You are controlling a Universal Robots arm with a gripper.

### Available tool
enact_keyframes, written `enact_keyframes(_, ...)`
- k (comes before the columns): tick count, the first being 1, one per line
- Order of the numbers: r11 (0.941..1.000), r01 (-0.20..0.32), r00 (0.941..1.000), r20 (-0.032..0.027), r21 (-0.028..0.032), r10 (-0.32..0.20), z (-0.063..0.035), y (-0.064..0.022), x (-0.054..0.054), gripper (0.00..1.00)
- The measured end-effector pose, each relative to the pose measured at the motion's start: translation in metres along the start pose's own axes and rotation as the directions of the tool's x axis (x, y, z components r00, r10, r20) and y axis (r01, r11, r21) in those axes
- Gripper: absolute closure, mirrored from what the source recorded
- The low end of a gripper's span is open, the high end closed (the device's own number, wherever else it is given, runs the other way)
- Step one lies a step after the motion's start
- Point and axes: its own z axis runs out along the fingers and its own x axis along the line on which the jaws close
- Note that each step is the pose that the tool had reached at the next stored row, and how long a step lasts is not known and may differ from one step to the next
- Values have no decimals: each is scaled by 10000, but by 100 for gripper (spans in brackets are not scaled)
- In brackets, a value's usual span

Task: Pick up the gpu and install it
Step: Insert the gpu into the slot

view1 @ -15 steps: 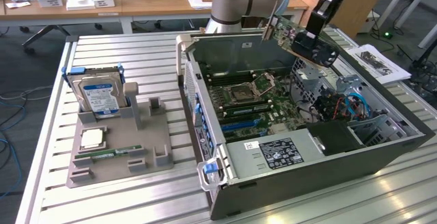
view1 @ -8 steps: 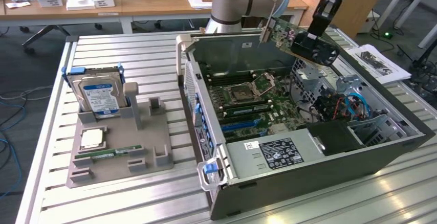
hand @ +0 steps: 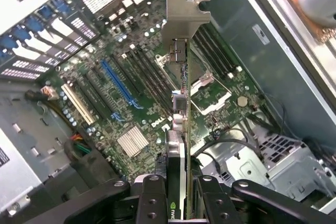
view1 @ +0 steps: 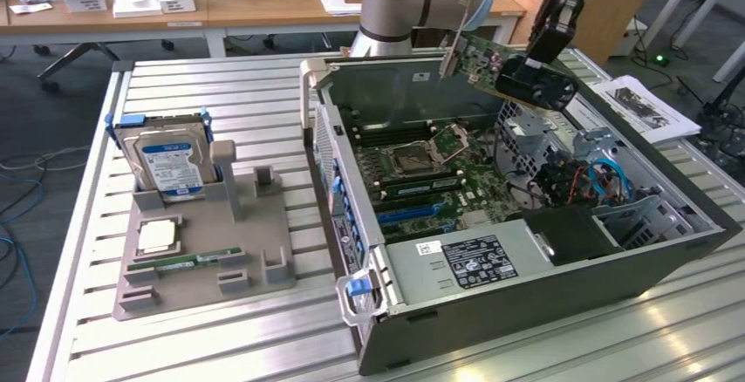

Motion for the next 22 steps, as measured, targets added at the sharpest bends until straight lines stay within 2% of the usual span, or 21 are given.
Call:
enact_keyframes(6, 9959, 899, 9959, -59, -22, -899, 6, 0, 0, 73)
enact_keyframes(11, 9863, 1646, 9863, -106, -45, -1647, 11, -1, 0, 73)
enact_keyframes(17, 9669, 2550, 9668, -162, -79, -2551, 16, -1, 0, 73)
enact_keyframes(22, 9446, 3282, 9443, -206, -109, -3283, 21, -1, 0, 73)
